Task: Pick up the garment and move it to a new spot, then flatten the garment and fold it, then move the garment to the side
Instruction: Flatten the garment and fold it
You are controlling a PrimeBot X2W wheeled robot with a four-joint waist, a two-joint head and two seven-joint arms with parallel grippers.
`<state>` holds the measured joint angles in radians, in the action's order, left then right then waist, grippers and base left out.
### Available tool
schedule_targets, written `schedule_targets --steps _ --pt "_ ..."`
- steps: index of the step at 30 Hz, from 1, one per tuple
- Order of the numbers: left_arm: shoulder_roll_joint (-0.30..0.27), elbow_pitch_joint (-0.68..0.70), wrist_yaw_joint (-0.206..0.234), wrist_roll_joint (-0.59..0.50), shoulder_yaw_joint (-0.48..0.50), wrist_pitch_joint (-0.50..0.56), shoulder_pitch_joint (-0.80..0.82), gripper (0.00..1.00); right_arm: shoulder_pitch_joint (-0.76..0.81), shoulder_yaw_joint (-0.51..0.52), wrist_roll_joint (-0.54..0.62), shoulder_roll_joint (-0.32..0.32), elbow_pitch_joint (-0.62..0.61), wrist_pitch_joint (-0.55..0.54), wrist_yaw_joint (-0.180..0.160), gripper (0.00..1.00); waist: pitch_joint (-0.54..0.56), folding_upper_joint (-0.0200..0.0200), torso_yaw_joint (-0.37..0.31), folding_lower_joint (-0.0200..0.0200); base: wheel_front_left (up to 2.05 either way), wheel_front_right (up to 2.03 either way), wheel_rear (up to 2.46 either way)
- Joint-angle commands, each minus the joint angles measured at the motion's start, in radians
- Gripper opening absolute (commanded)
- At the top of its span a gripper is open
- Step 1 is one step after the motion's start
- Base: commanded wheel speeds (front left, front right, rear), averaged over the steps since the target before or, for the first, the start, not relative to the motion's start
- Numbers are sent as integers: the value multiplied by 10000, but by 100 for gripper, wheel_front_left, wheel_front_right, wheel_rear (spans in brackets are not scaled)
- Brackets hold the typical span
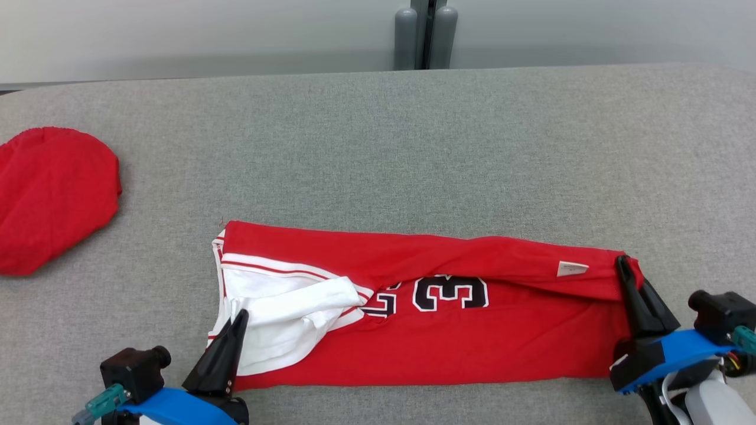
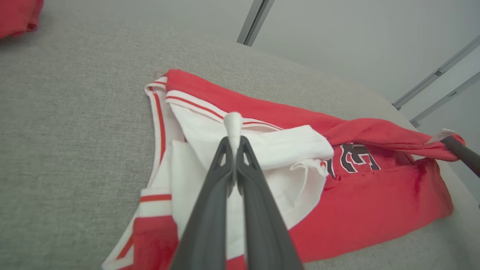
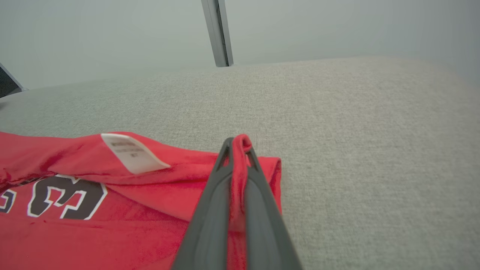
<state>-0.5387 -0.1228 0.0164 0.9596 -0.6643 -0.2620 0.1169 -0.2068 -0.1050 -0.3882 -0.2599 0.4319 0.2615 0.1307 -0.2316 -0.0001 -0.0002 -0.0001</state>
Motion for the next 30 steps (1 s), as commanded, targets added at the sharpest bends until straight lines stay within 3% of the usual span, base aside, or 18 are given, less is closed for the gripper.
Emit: schedule_targets --steps 1,2,3,4,5,6,7,15,21,30 --pt "33 -17 -48 -22 65 -39 -107 0 235 95 47 31 -61 48 2 0 41 1 -5 1 0 0 0" --pt "61 -22 -50 -36 109 -39 -152 0 332 151 36 69 -75 48 2 0 75 1 -1 1 0 0 0" --pt "86 -52 -58 -40 121 -39 -228 0 394 201 24 110 -117 48 2 13 112 1 1 1 0 0 0" --pt "115 -77 -55 -32 145 -39 -283 0 451 275 29 134 -202 48 2 34 137 1 2 1 0 0 0" --pt "157 -97 -24 -55 202 -39 -304 22 570 329 -22 173 -197 47 2 100 184 1 5 1 0 0 0" --pt "182 -102 0 -127 262 -39 -331 51 644 369 -41 195 -249 48 2 100 219 1 -1 1 0 0 0" --pt "251 -92 43 -179 372 -40 -355 100 695 432 -45 204 -343 48 2 100 258 1 -8 1 0 0 0" --pt "999 171 207 -1850 2124 -33 -579 100 830 837 -127 209 -966 47 3 100 476 1 -75 1 0 0 0" --pt "1910 577 295 -3717 3863 -33 -852 100 479 821 -19 44 -461 -11 3 100 616 1 -40 1 0 0 0" --pt "3584 860 -342 -6322 6110 -32 -1115 100 52 686 179 315 983 -762 3 100 617 1 73 1 0 0 0"
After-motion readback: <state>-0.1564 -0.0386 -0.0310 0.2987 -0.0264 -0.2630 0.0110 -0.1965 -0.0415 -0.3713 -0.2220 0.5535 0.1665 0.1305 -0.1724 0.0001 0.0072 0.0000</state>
